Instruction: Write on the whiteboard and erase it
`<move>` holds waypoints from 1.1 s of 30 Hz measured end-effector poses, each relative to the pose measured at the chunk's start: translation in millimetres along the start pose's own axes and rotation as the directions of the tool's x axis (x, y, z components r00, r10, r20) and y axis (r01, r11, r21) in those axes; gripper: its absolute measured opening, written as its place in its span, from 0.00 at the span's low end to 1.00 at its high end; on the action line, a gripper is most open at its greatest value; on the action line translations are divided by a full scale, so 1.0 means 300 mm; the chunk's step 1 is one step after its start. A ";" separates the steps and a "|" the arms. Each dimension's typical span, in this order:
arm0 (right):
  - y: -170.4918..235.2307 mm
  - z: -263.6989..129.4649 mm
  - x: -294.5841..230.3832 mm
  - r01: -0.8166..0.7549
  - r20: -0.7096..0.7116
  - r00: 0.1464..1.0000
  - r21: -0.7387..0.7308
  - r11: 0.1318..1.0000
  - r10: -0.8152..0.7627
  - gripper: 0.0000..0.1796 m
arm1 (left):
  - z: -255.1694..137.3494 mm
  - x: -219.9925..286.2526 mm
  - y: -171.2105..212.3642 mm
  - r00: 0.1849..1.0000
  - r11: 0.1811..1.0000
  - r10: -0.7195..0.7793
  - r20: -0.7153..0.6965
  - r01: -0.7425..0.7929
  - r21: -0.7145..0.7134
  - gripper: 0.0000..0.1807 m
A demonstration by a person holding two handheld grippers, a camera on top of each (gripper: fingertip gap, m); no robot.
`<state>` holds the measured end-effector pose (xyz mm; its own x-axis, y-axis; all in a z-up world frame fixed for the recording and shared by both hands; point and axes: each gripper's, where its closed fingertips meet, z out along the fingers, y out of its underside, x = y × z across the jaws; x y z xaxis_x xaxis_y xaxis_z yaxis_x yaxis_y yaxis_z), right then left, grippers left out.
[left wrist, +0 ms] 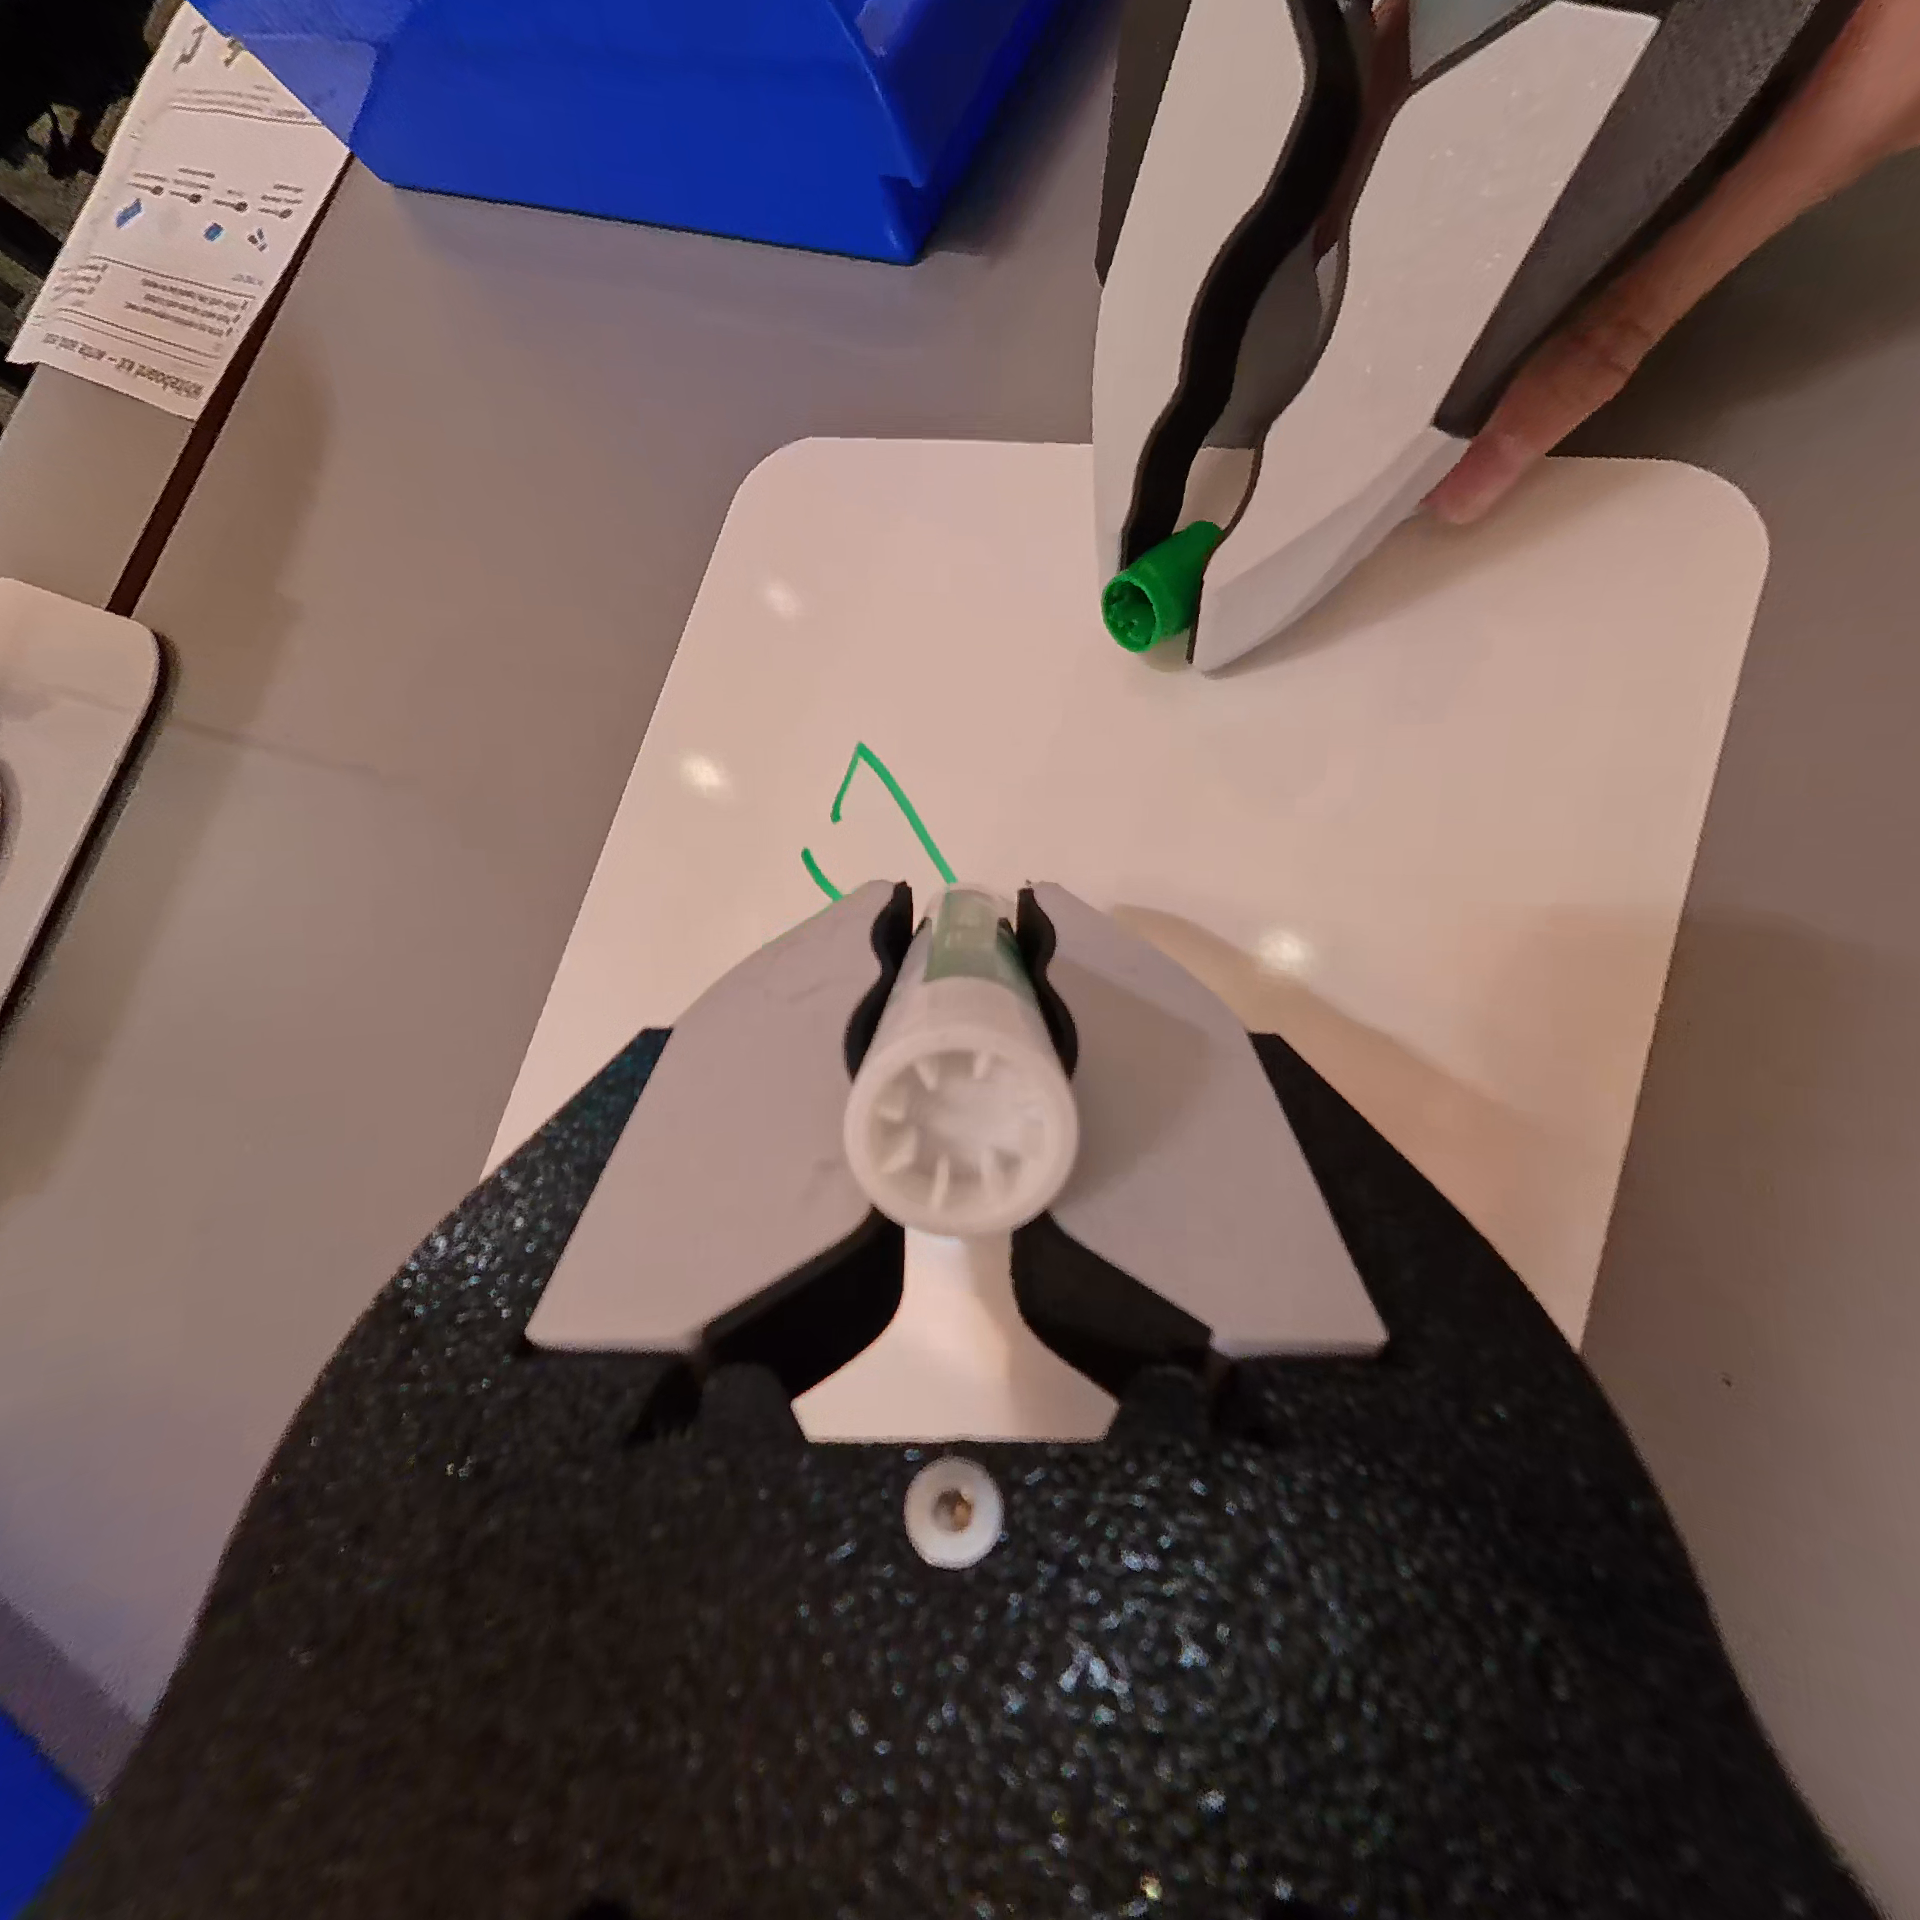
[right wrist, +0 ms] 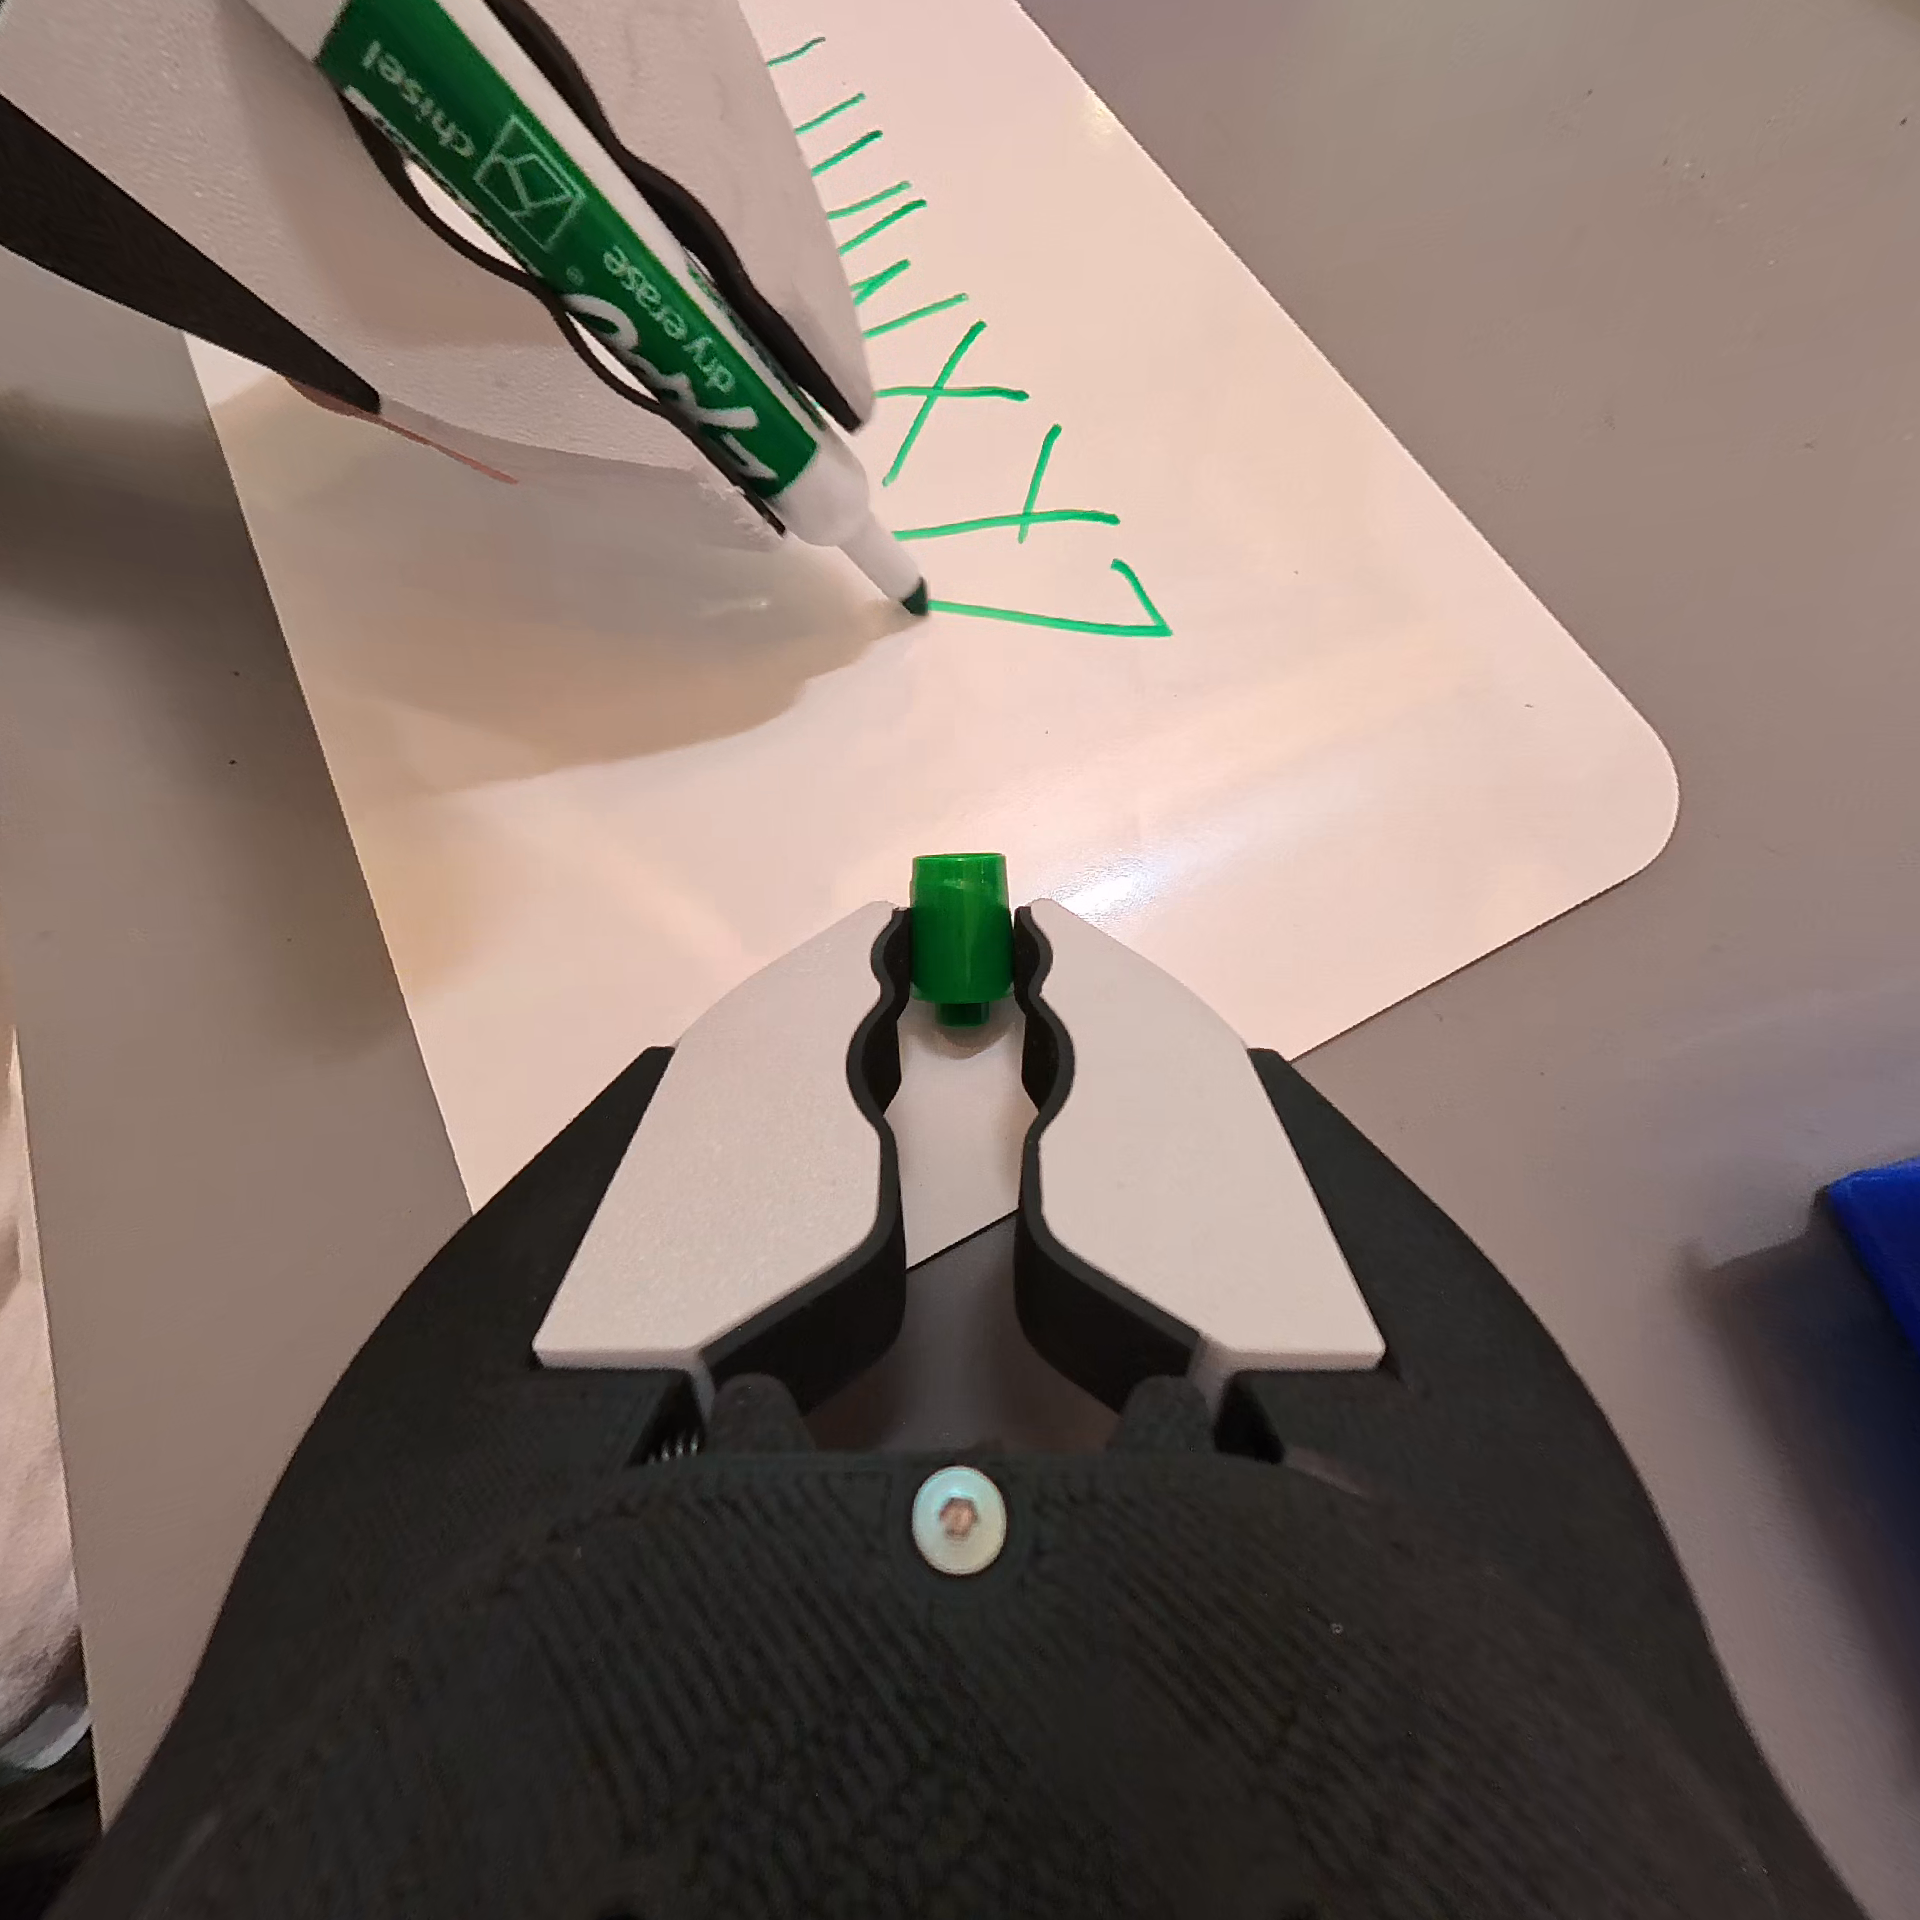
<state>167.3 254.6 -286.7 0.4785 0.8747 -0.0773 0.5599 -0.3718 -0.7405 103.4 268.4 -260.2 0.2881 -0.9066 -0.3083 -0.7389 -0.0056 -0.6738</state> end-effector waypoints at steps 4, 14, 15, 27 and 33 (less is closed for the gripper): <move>0.001 0.000 -0.001 0.003 0.001 1.000 0.000 1.000 -0.003 0.11 | 0.031 0.005 -0.033 1.000 1.000 0.013 -0.018 -0.013 0.007 0.11; 0.002 0.000 -0.002 0.008 0.003 1.000 -0.002 1.000 -0.008 0.11 | 0.076 0.032 -0.091 0.998 0.999 0.040 -0.048 -0.039 0.022 0.11; 0.002 0.000 -0.002 0.007 0.003 1.000 -0.001 1.000 -0.007 0.11 | 0.076 0.032 -0.090 0.998 0.999 0.037 -0.049 -0.036 0.023 0.11; 0.001 0.000 0.001 -0.009 0.000 1.000 0.002 1.000 0.009 0.11 | -0.196 -0.173 -0.150 0.940 0.858 -0.315 -0.129 0.340 0.385 0.10; 0.003 0.001 -0.005 0.003 0.002 1.000 0.000 1.000 -0.003 0.11 | -0.335 -0.268 -0.054 0.920 0.821 -0.385 -0.069 0.375 0.430 0.11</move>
<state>166.7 253.1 -287.4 0.4752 0.8765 -0.0763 0.5614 -0.3689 -0.7408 31.0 299.1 -157.0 0.5073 -0.8615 0.0218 -0.2367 -0.1636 -0.9577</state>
